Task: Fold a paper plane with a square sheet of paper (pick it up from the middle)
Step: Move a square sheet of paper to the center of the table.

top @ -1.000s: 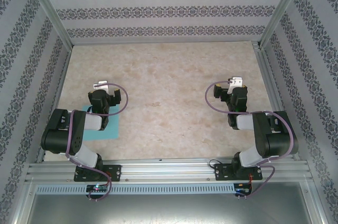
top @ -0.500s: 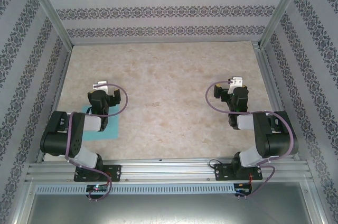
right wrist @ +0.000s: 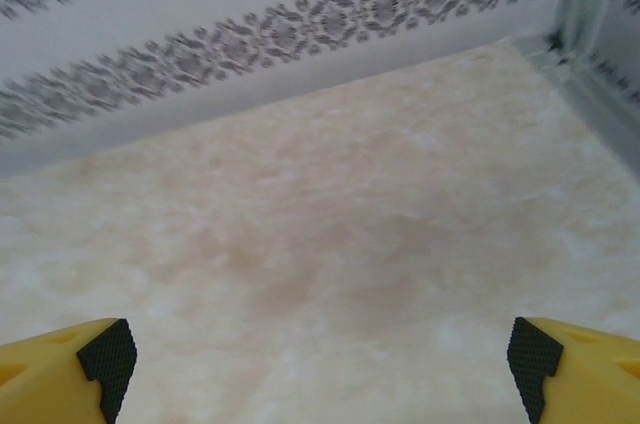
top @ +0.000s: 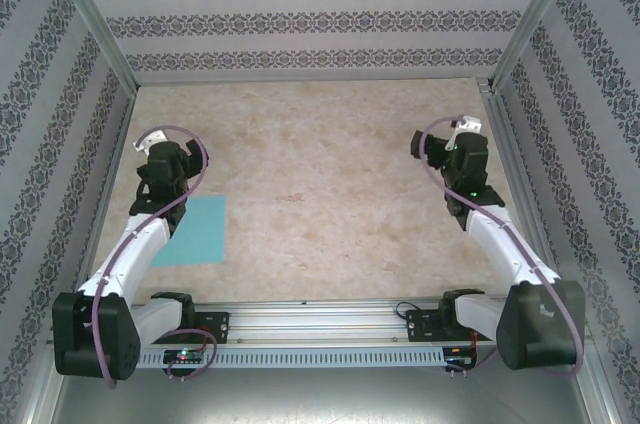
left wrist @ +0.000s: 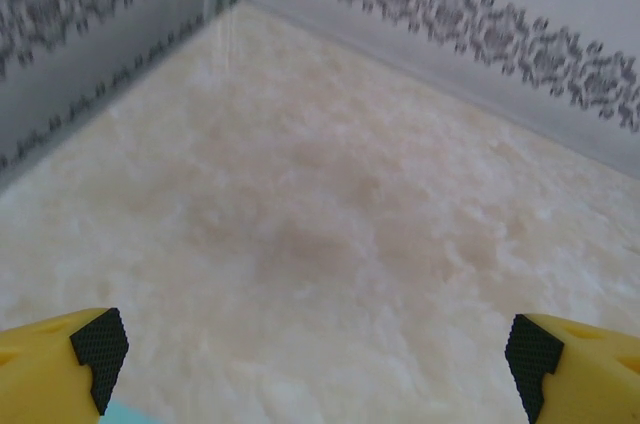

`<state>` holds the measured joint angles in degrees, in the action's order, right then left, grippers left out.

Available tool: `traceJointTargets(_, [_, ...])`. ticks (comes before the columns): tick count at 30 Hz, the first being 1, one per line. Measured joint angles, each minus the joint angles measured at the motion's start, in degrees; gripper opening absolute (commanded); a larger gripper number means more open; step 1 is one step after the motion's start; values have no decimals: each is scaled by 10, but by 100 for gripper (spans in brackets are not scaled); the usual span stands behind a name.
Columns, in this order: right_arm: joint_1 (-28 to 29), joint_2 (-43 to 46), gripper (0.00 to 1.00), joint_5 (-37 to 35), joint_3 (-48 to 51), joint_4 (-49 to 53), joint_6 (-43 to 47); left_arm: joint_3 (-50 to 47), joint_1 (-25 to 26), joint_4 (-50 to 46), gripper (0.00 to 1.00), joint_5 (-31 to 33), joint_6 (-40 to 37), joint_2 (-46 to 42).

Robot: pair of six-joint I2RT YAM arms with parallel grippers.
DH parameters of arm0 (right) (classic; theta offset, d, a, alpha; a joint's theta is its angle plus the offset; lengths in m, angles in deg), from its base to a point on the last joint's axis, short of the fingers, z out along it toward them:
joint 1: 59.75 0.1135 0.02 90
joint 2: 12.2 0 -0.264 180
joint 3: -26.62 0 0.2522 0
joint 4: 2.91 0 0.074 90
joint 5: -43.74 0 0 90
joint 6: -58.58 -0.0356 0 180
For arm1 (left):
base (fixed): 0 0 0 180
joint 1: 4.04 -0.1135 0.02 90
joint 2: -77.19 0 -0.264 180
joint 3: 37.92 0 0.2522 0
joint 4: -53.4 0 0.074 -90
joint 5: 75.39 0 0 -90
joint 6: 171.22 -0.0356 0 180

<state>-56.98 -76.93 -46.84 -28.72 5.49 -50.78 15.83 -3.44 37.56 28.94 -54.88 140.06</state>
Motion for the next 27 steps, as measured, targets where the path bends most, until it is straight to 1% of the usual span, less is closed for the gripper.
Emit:
traceJointTargets(2, [0,5,98,62,-19,32,-54,9,-2,-63,100,-34,33,0])
traceJointTargets(5, [9,0,98,153,-10,50,-120,8,-3,-143,100,-96,67,-4])
traceJointTargets(6, [17,-1,98,168,-6,56,-130,6,-3,-165,100,-116,76,-7])
traceJointTargets(8, [51,-2,98,188,-3,81,-145,1,-3,-205,100,-157,97,-15])
traceJointTargets(11, [106,-6,98,190,-25,137,-148,-16,-1,-243,100,-207,119,-19])
traceJointTargets(13, [134,-11,98,178,-49,170,-148,-33,2,-260,100,-229,129,-18])
traceJointTargets(15, [153,-14,98,169,-63,182,-148,-46,5,-278,100,-240,134,-14])
traceJointTargets(19, [173,-24,98,162,-66,187,-149,-67,11,-288,100,-262,145,6])
traceJointTargets(27, [211,-84,98,158,-68,191,-150,-95,83,-260,100,-292,178,52])
